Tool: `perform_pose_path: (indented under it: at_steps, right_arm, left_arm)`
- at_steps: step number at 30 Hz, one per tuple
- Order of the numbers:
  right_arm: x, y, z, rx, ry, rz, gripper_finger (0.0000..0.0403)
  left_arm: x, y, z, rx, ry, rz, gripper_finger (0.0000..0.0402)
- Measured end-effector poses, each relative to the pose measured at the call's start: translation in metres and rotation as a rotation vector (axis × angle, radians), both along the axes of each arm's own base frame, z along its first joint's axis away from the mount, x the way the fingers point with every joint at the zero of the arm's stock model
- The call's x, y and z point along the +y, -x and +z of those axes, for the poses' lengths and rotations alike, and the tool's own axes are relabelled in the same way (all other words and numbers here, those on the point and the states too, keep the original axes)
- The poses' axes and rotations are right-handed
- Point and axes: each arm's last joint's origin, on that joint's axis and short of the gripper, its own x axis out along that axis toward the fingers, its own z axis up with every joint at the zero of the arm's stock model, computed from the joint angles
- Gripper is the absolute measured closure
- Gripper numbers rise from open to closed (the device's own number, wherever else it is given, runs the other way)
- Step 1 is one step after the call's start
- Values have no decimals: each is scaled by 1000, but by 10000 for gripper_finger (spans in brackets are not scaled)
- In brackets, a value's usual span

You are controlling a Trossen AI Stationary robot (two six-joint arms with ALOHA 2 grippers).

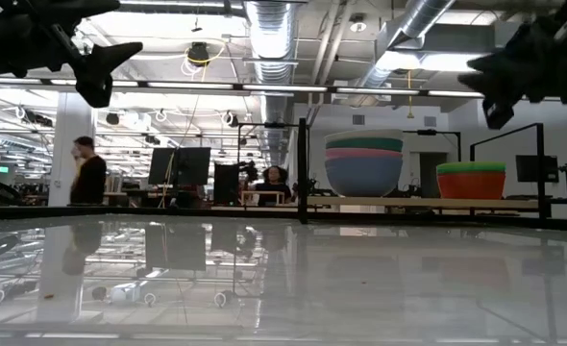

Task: Place and stack bowls onto a shelf
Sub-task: Return to Home Position

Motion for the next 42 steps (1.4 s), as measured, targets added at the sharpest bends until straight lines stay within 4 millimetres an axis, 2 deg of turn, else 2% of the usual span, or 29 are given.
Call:
perform_pose_path:
  at_steps: [5, 12, 15, 18, 25, 30, 42]
  right_arm:
    - [4, -8, -23, 12, -42, 22, 269]
    - [17, -11, -25, 38, -56, 69, 269]
    - [22, -12, -28, 64, -42, 7, 269]
    - [25, -12, -27, 56, 47, -48, 269]
    - [25, -13, -28, 69, 115, -110, 269]
    - [23, -13, -28, 78, 114, -130, 269]
    - [24, -13, -29, 79, 115, -116, 269]
  left_arm:
    - [2, 8, 0, -14, -18, 38, 157]
    - [2, 13, -8, 48, -4, 19, 157]
    - [3, 12, -10, 74, 4, 45, 157]
    - [3, 12, -10, 78, -6, 41, 157]
    - [5, 11, -18, 160, 7, 118, 157]
    - [6, 11, -18, 160, -58, 182, 157]
    - [7, 11, -22, 210, -109, 193, 157]
